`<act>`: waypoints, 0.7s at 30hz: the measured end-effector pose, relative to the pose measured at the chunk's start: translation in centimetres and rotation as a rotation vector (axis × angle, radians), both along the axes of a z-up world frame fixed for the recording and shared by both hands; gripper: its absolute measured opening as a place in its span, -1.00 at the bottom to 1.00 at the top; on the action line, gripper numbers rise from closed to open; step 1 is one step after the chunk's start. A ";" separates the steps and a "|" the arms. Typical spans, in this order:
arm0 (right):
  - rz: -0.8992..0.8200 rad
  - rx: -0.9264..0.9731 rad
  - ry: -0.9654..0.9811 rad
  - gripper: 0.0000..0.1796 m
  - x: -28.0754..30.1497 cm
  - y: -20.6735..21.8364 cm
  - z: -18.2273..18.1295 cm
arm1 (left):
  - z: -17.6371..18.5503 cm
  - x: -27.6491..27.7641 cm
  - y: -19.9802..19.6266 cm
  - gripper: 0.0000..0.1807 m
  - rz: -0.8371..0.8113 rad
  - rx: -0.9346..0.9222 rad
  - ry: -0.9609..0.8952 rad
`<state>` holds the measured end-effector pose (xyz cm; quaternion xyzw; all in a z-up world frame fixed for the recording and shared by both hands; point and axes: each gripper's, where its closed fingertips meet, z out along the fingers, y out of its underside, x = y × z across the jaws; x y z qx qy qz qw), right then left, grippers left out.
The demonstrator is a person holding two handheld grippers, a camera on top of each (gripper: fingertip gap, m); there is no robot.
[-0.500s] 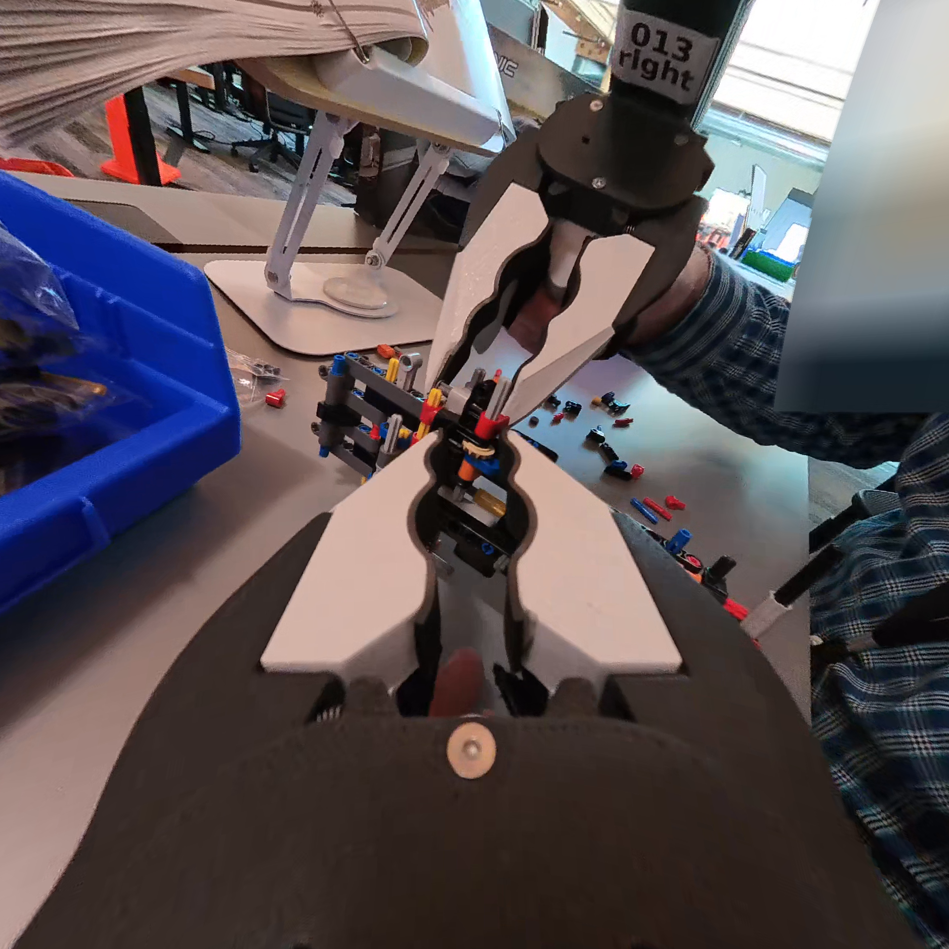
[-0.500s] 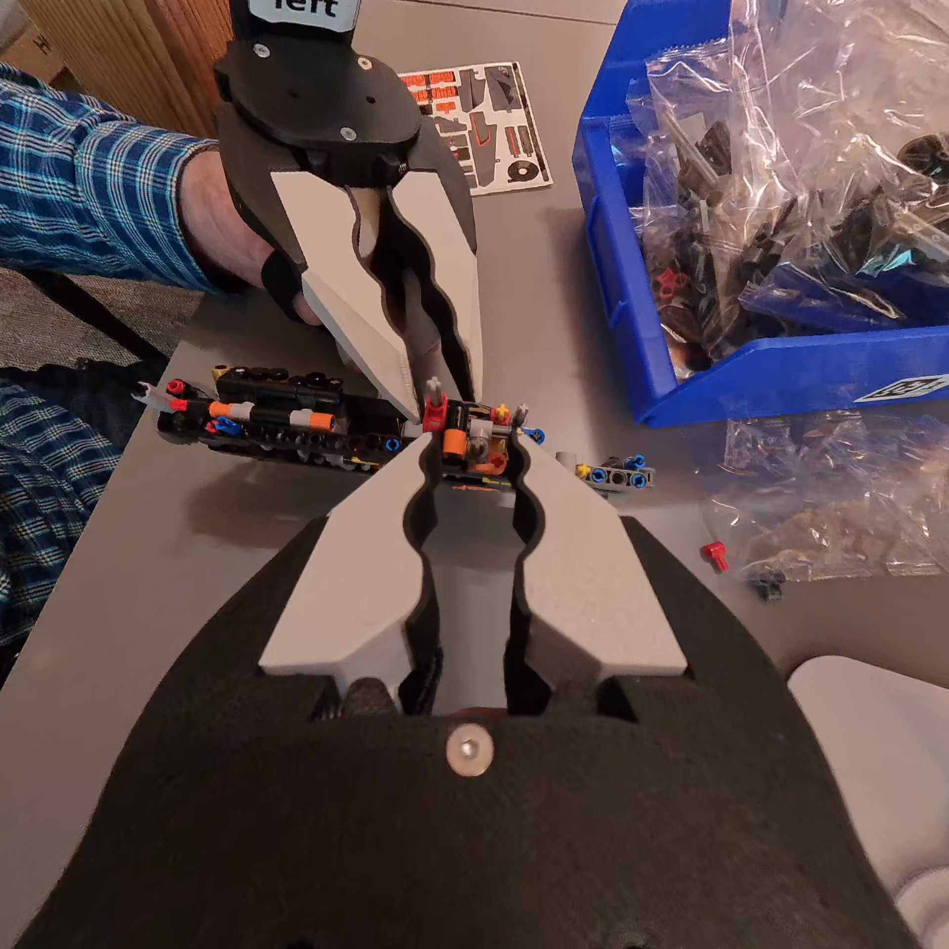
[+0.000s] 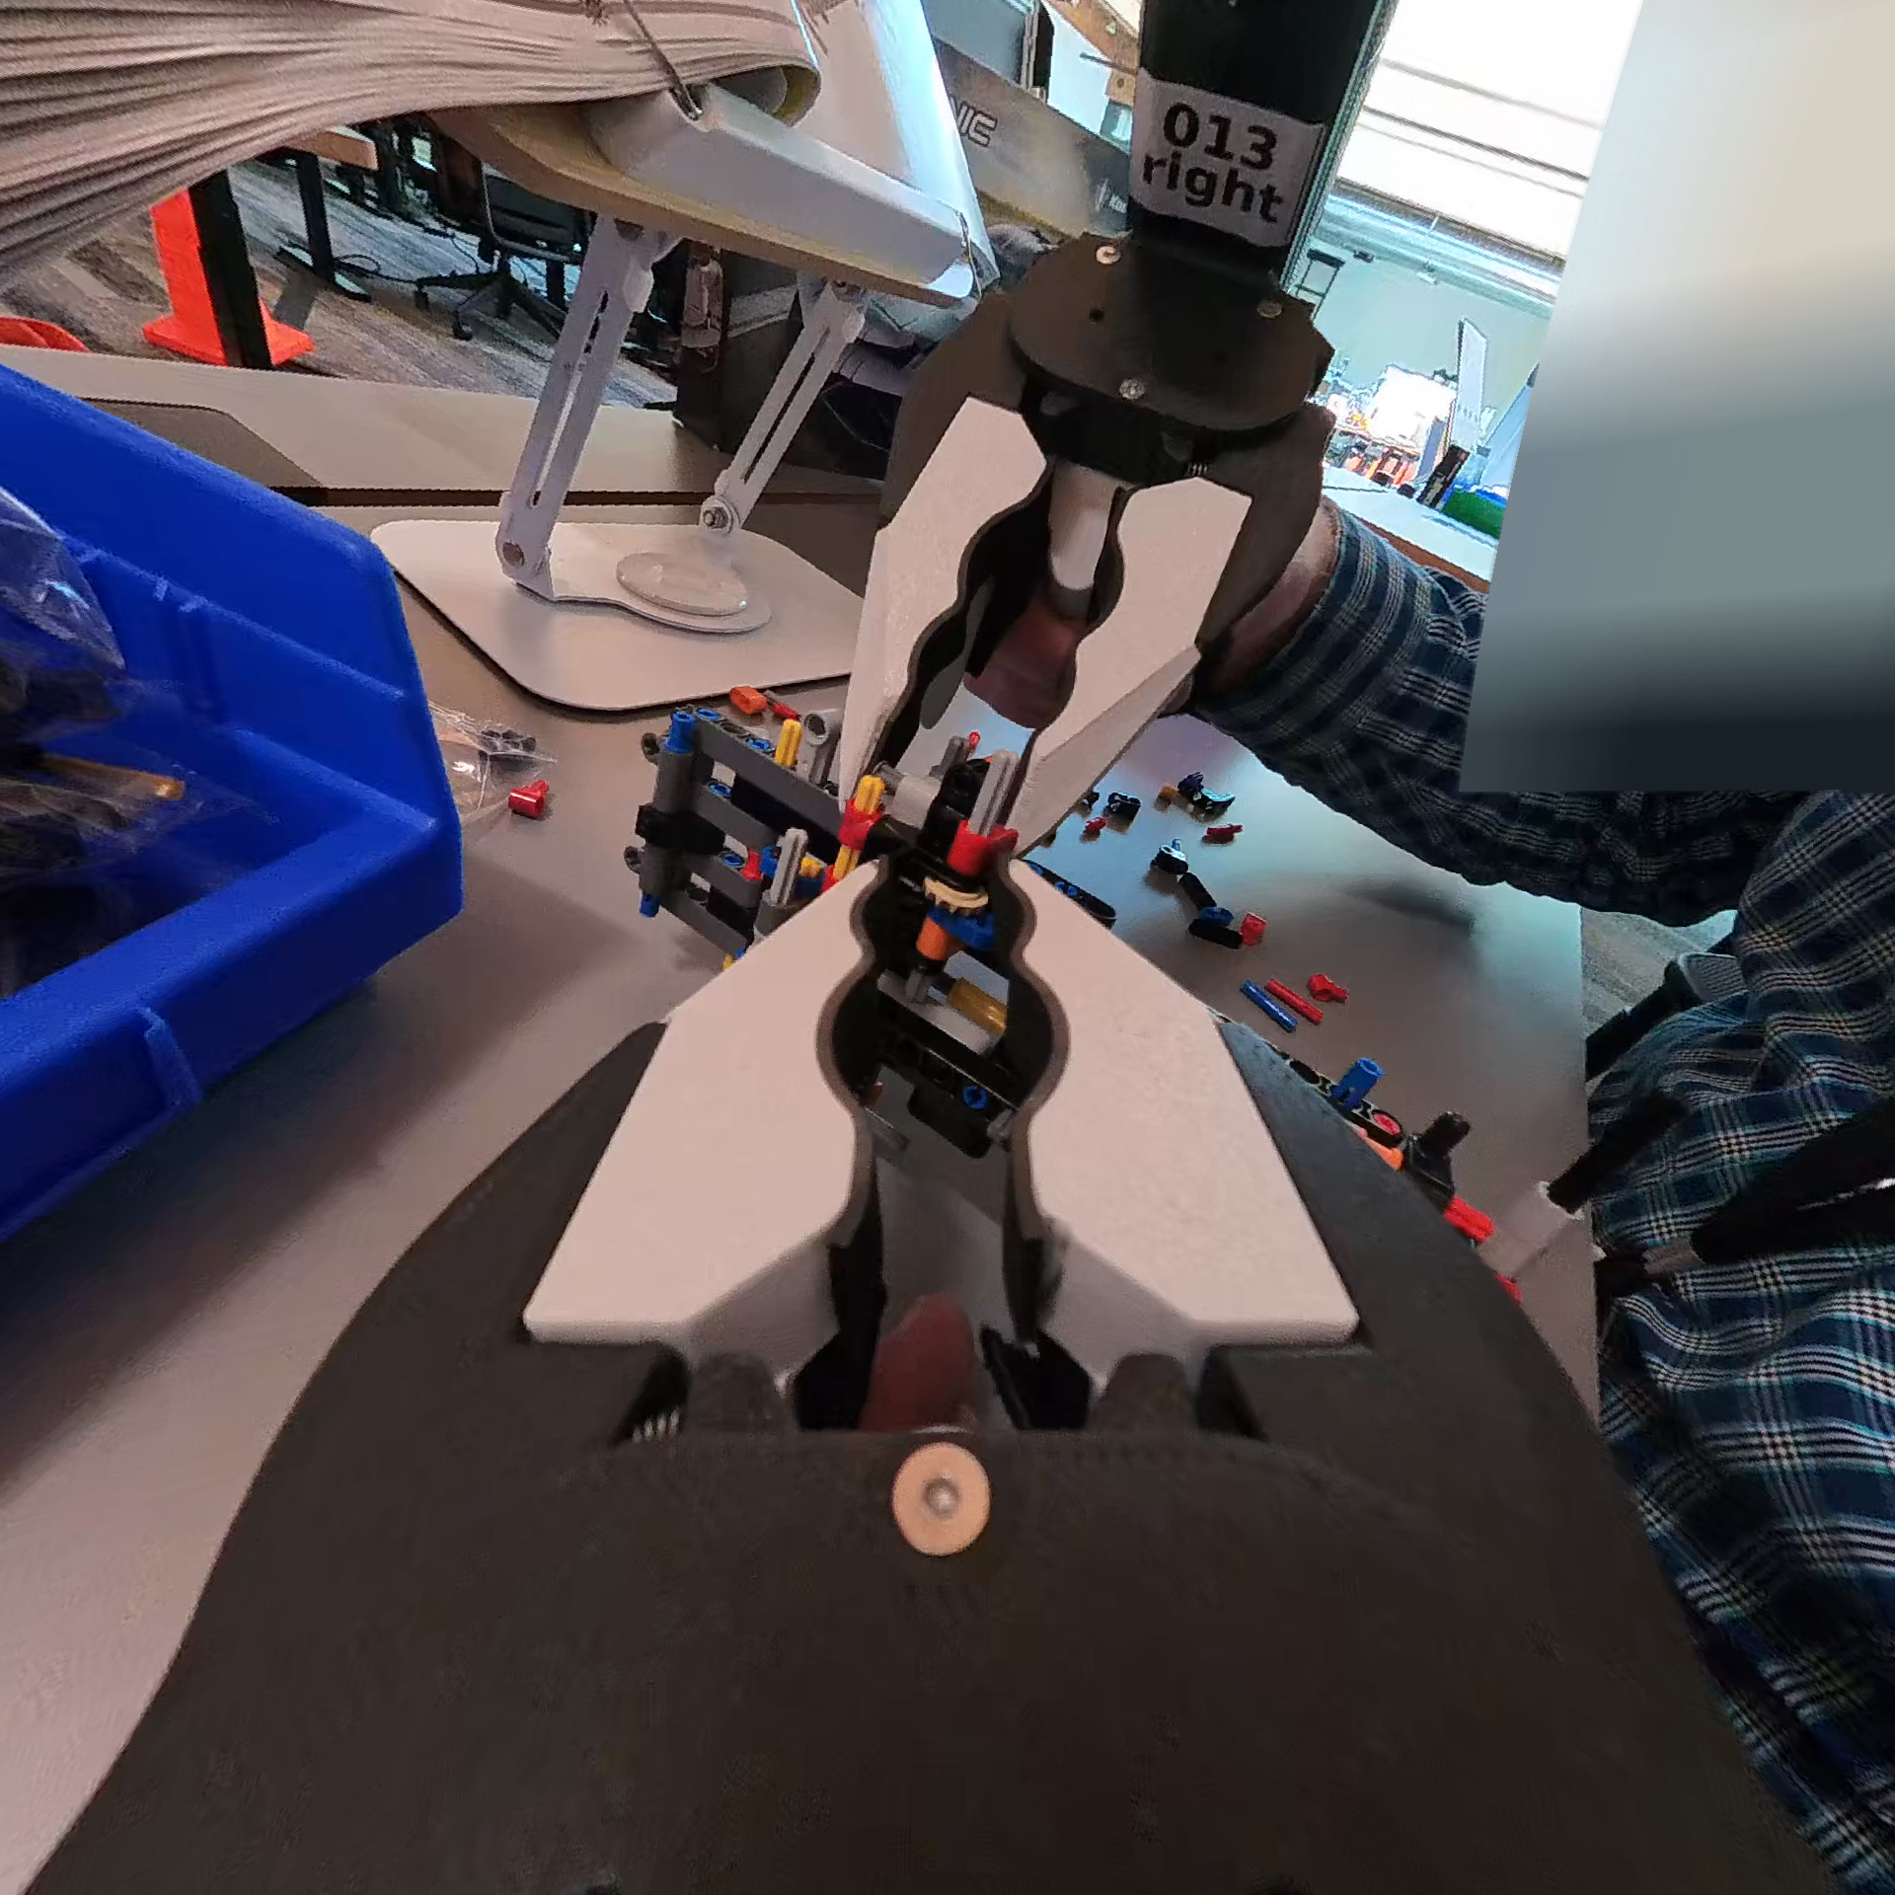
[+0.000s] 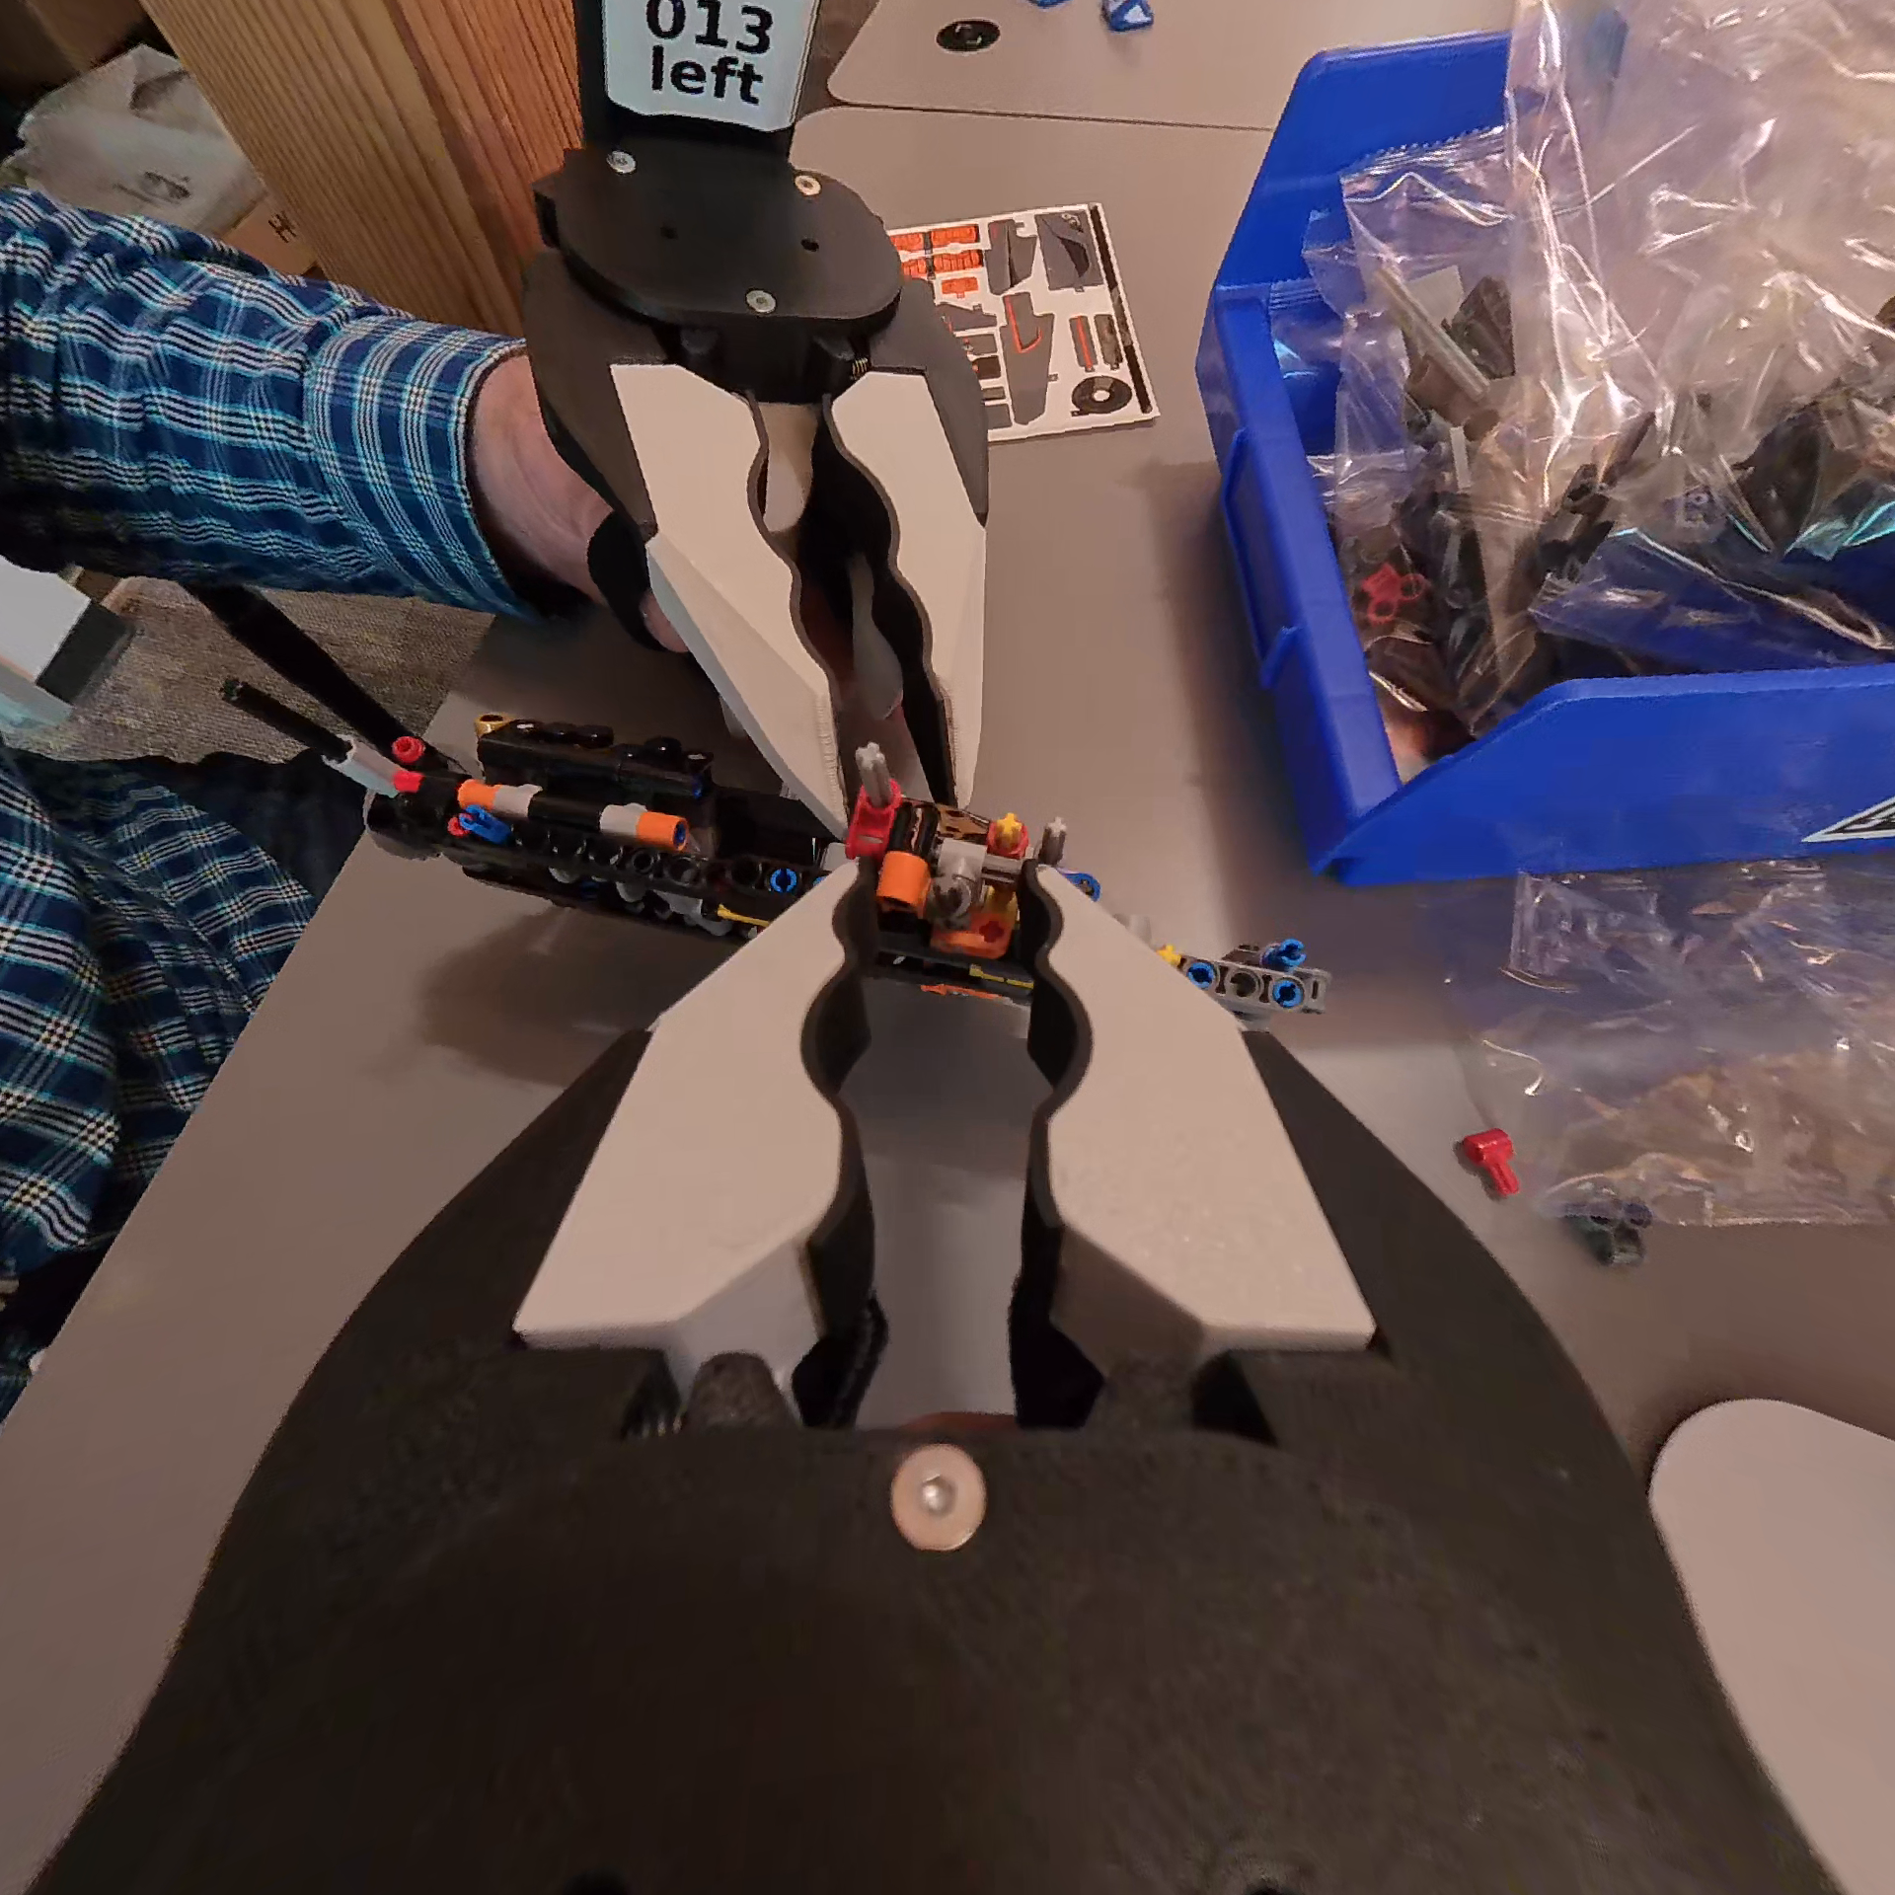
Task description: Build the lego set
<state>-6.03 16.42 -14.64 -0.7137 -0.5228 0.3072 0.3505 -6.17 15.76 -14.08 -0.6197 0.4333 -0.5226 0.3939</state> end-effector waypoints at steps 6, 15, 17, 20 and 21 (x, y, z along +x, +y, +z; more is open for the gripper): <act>-0.043 -0.009 -0.018 -0.73 0.1 0.3 0.0 | 0.0 -0.1 0.3 -0.85 0.015 -0.006 -0.005; -0.072 -0.010 0.011 -0.69 0.4 0.5 0.3 | 0.0 -0.1 0.5 -0.91 0.035 0.001 0.000; -0.106 0.008 0.008 -0.71 0.4 0.6 0.1 | 0.0 -0.1 0.5 -0.91 0.037 0.005 0.002; -0.153 0.011 0.047 -0.73 0.2 0.8 0.0 | 0.0 -0.1 0.7 -0.91 0.052 0.009 0.003; -0.154 0.003 0.056 -0.73 0.3 0.7 0.0 | 0.0 -0.1 0.7 -0.91 0.055 0.012 0.004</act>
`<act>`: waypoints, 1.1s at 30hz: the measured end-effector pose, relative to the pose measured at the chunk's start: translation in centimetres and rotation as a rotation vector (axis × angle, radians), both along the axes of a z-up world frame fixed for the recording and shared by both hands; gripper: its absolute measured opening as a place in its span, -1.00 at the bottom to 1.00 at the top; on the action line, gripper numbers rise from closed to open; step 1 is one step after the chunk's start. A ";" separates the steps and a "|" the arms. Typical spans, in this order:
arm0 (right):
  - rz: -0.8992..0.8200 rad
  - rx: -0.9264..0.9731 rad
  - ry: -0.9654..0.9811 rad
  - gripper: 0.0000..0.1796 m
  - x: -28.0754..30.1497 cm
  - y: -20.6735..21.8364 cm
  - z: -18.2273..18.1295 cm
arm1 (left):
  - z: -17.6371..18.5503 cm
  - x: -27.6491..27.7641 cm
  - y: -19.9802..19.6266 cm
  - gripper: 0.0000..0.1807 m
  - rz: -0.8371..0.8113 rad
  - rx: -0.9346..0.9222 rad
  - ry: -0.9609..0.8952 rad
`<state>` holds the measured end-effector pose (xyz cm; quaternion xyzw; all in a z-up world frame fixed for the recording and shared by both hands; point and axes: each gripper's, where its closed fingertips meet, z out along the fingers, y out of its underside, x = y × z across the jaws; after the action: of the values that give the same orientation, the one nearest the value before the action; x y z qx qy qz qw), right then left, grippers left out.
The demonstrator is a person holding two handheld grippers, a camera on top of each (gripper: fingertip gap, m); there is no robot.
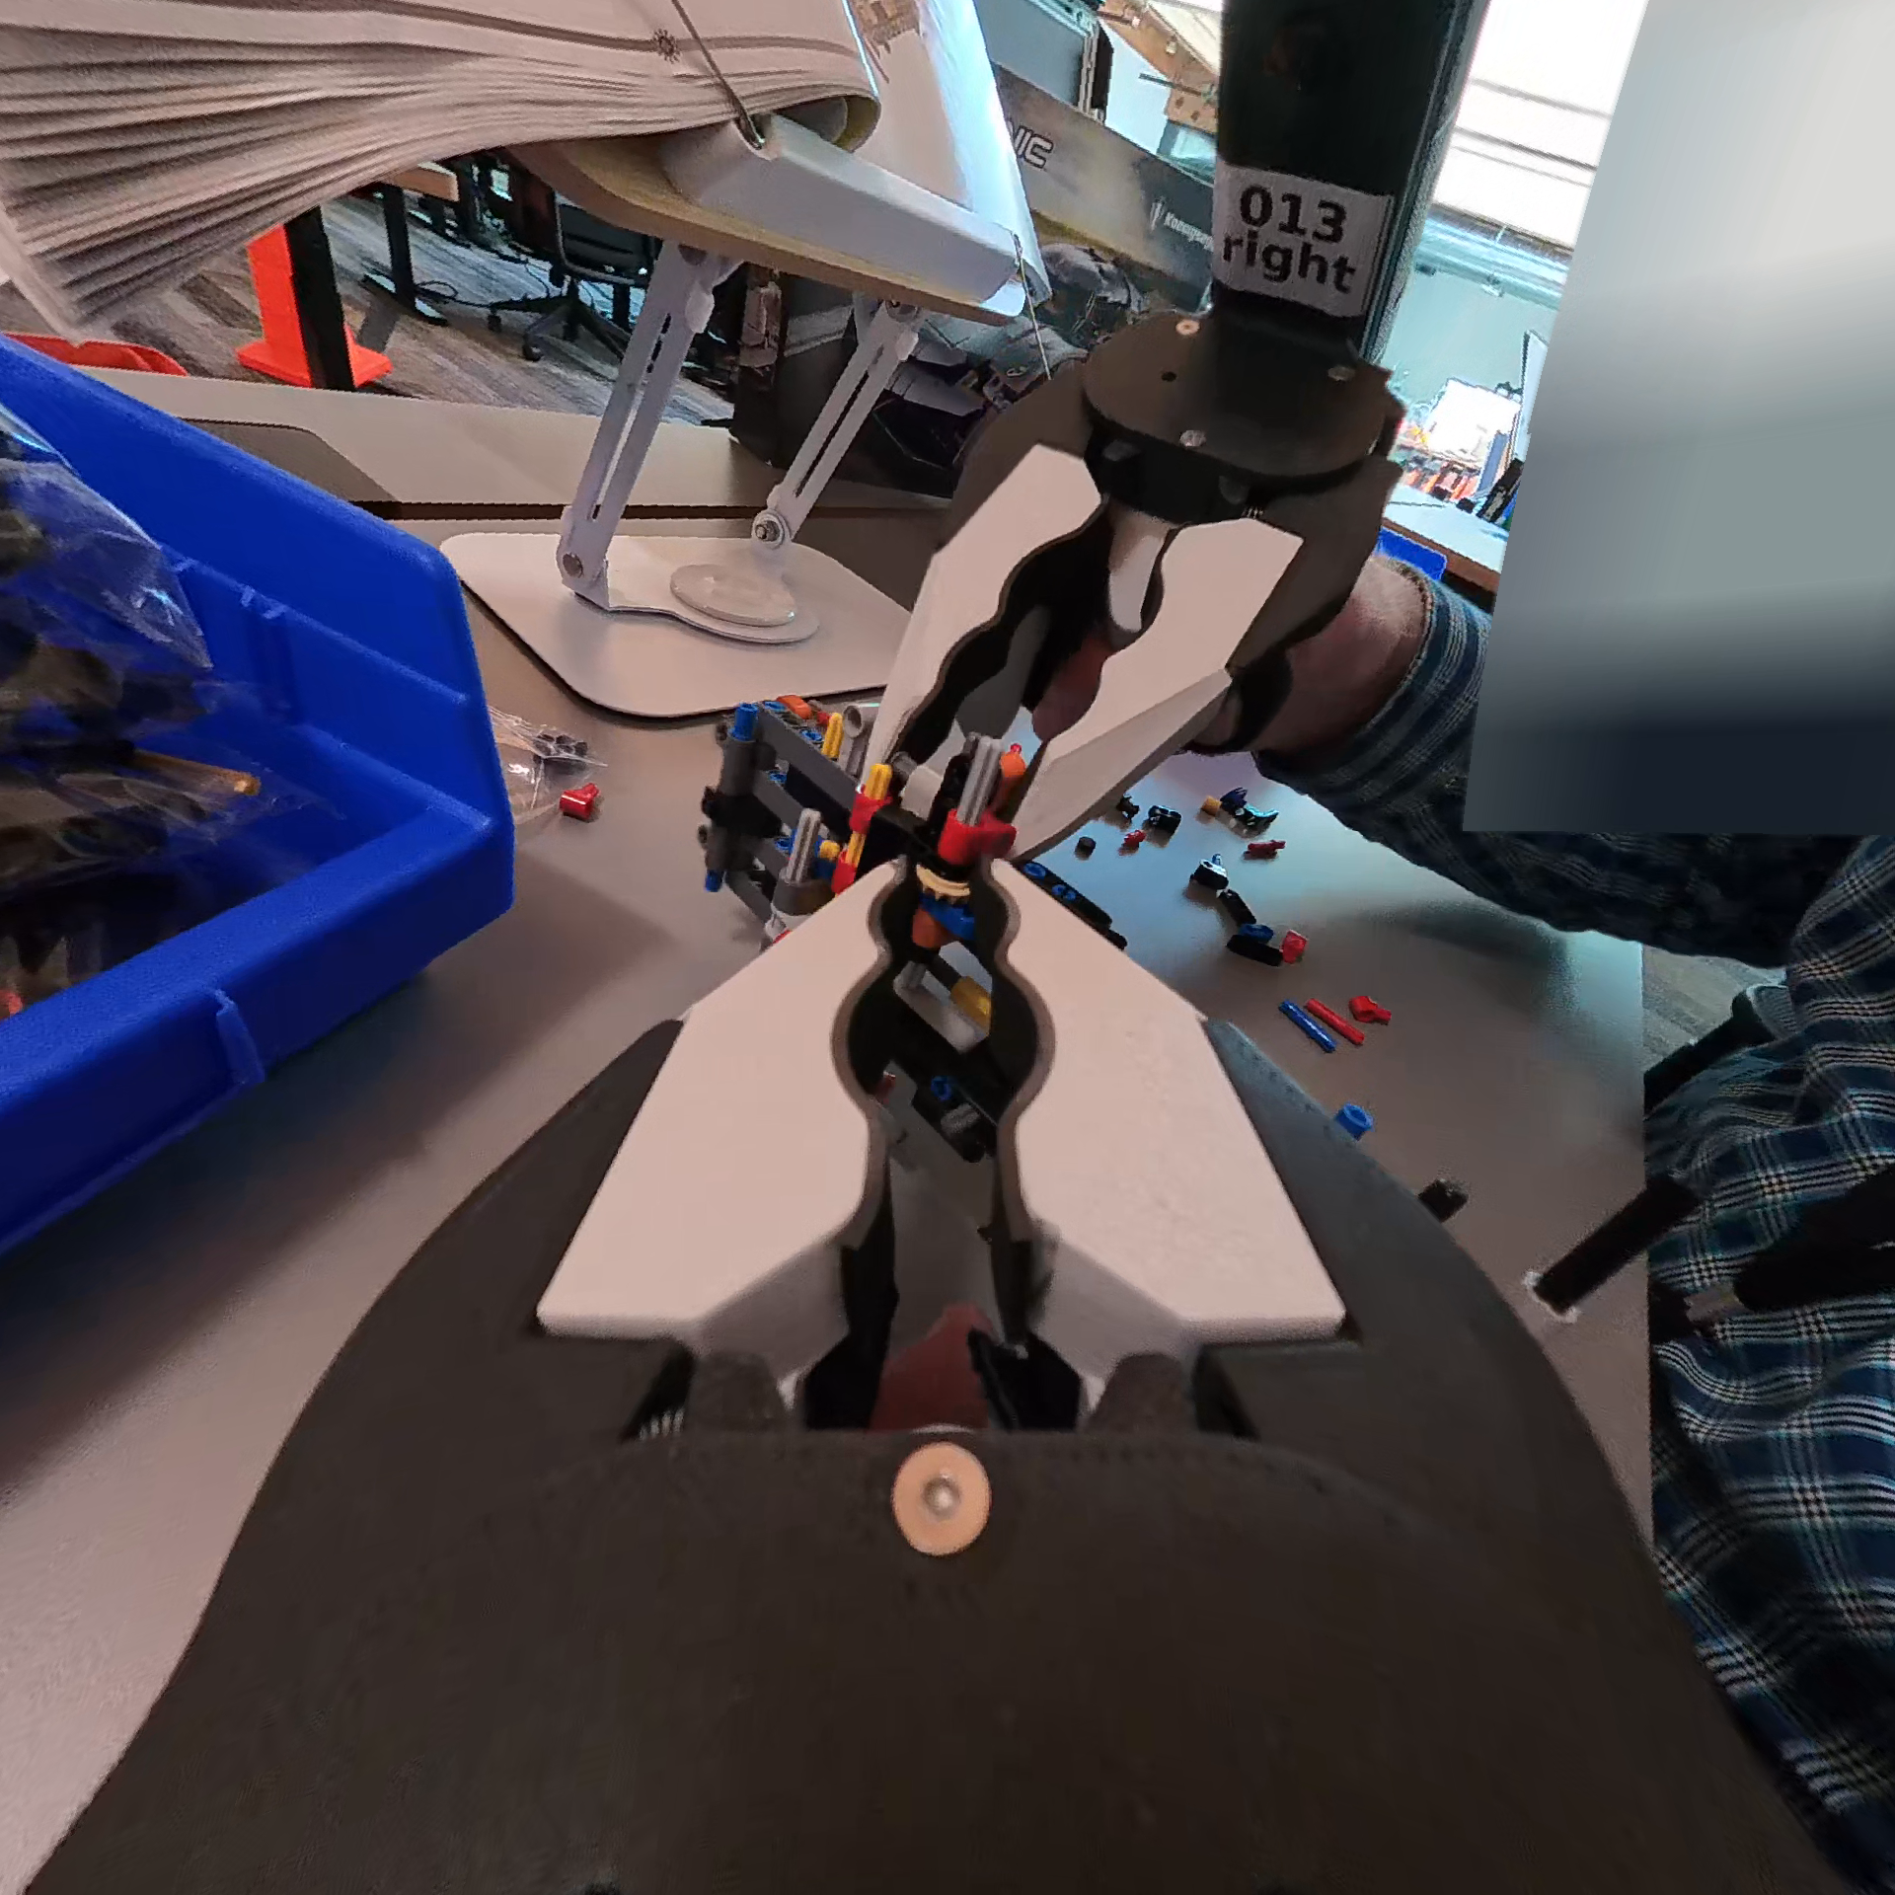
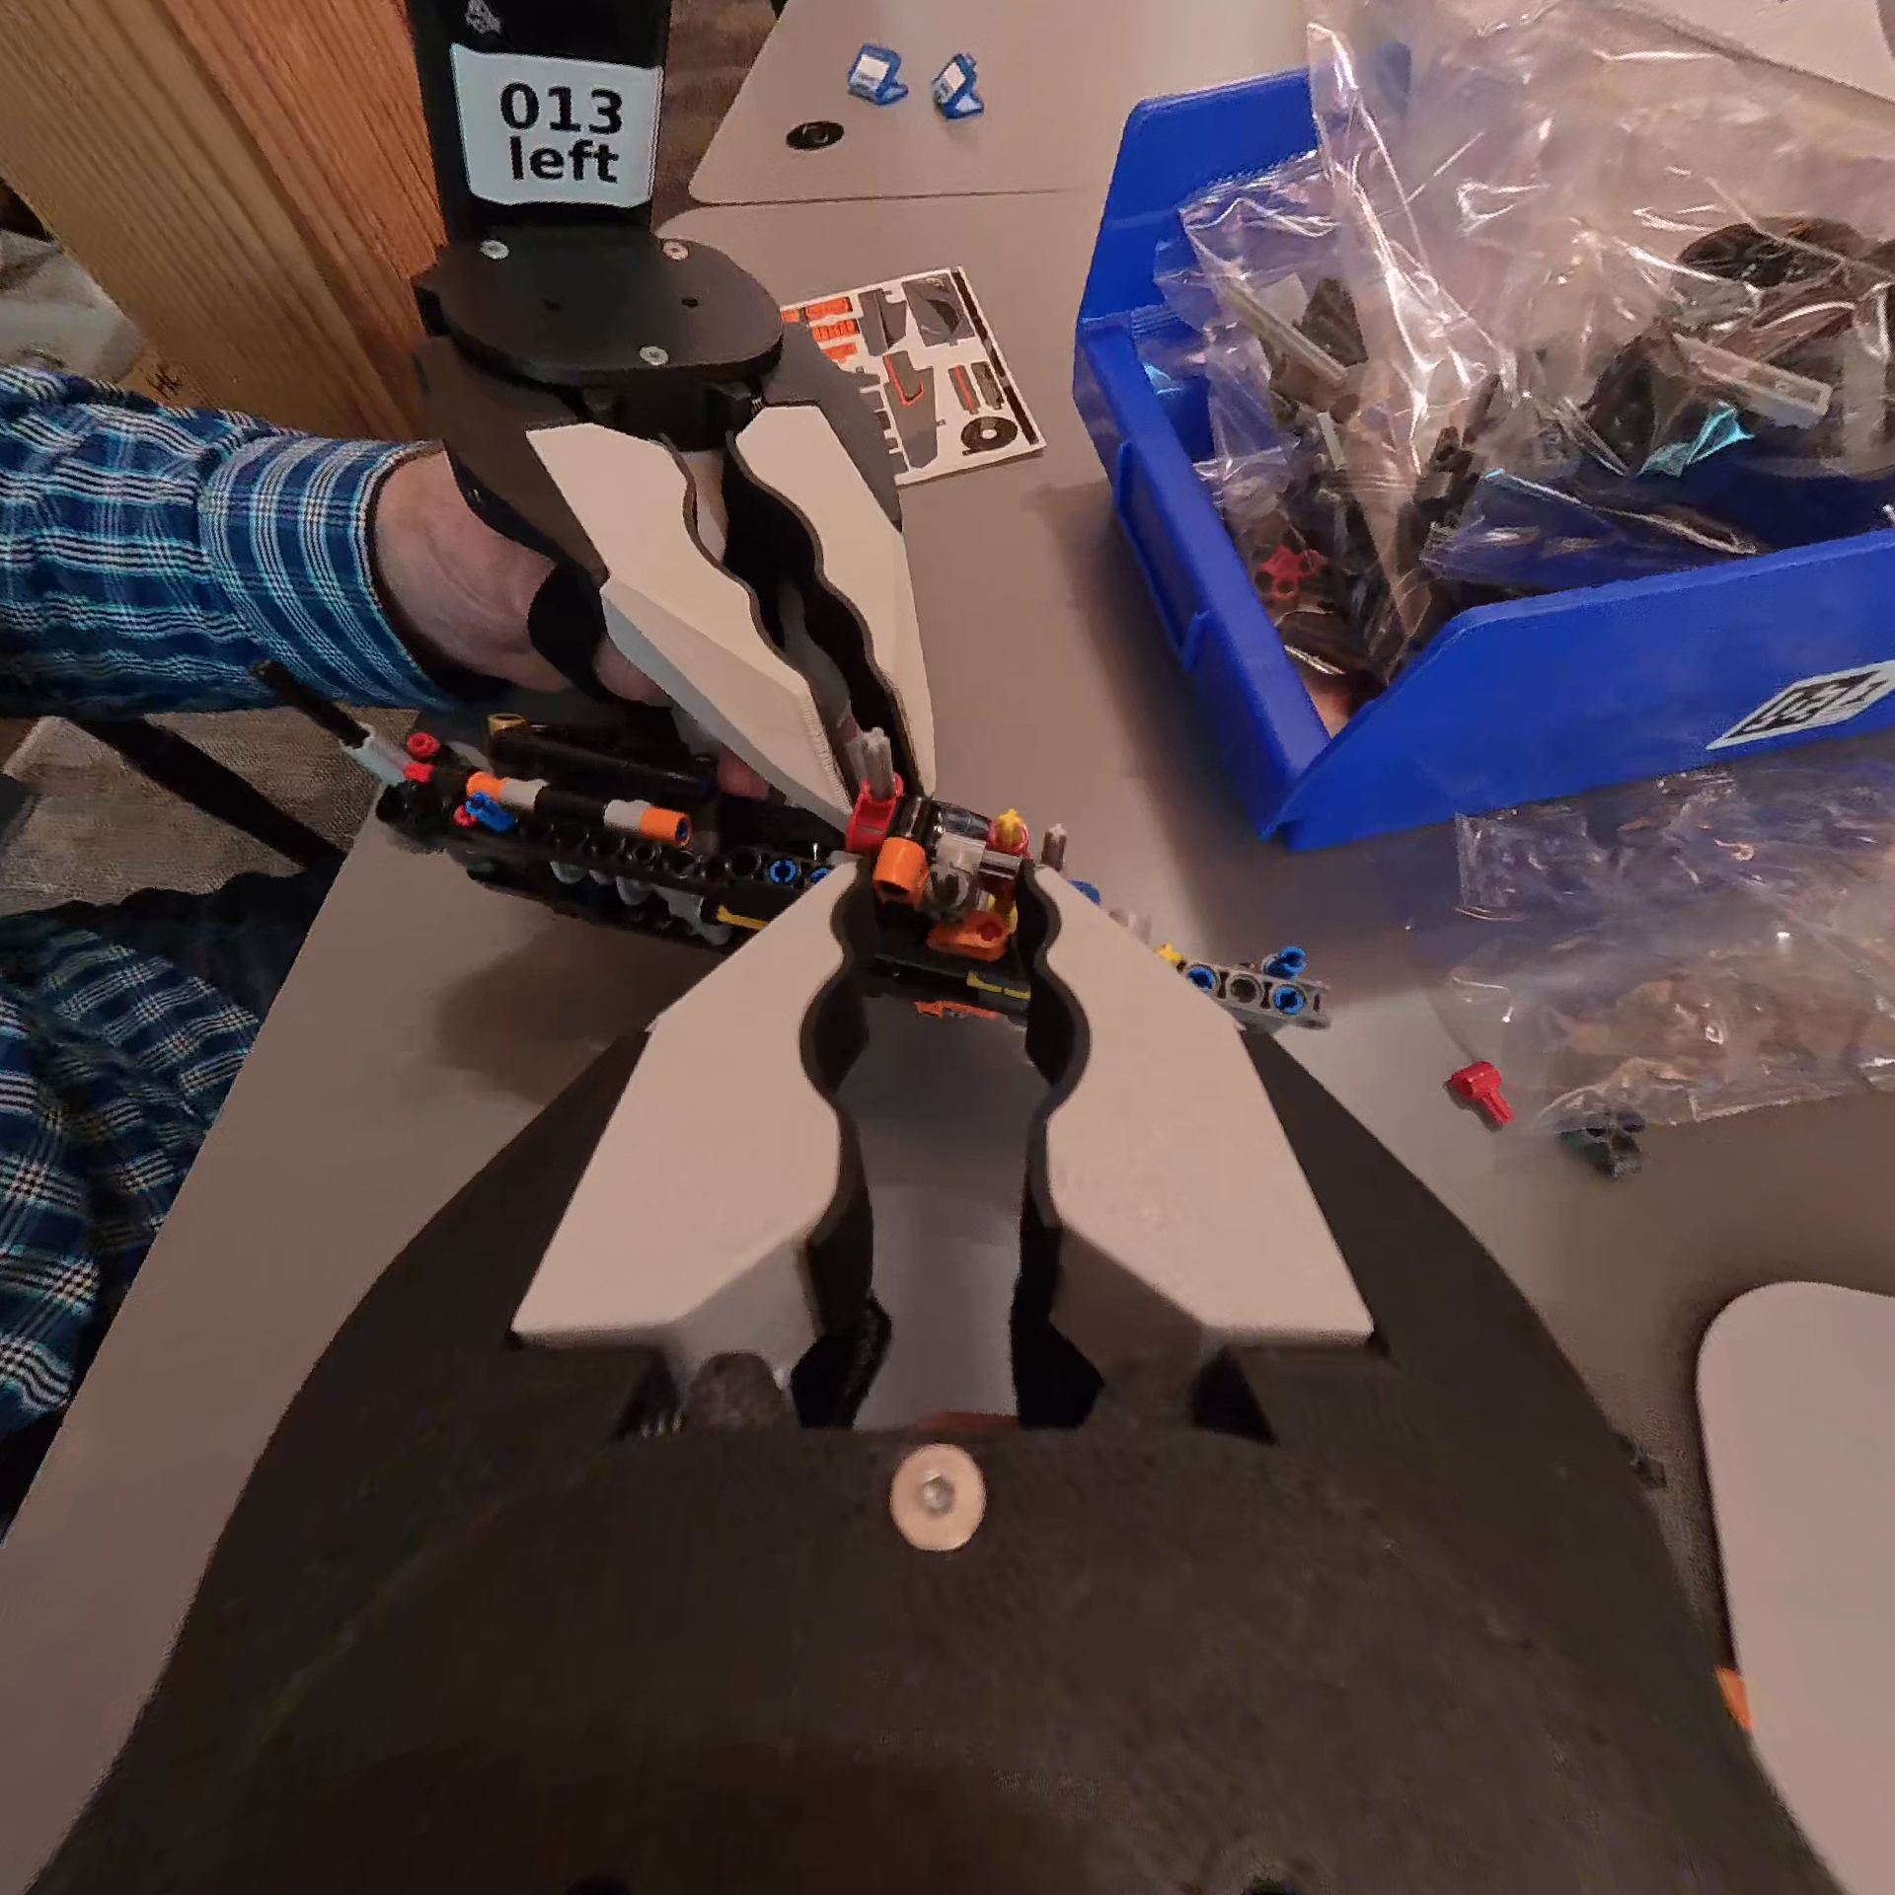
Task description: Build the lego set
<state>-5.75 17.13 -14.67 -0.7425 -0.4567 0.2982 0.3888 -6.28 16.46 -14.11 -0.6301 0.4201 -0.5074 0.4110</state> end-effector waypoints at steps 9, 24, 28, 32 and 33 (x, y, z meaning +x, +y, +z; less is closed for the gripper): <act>0.050 -0.065 0.011 -0.72 0.5 -0.6 0.1 | 0.0 0.3 -0.3 -0.91 -0.005 0.006 0.002; 0.011 -0.148 0.178 -0.64 0.1 -0.5 0.2 | 0.0 0.5 -0.1 -0.91 0.005 0.004 0.003; 0.002 -0.152 0.194 -0.68 0.2 -0.4 0.2 | 0.0 0.6 -0.2 -0.91 0.001 0.006 0.003; 0.008 -0.136 0.184 -0.69 0.2 -0.4 0.2 | 0.0 0.6 -0.2 -0.91 -0.005 0.031 0.014; 0.010 -0.132 0.184 -0.69 0.2 -0.4 0.1 | 0.0 0.6 -0.2 -0.91 -0.004 0.049 0.022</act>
<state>-5.56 16.70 -14.53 -0.7336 -0.4021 0.3966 0.3779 -5.69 16.23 -14.09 -0.6247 0.4383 -0.4908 0.4204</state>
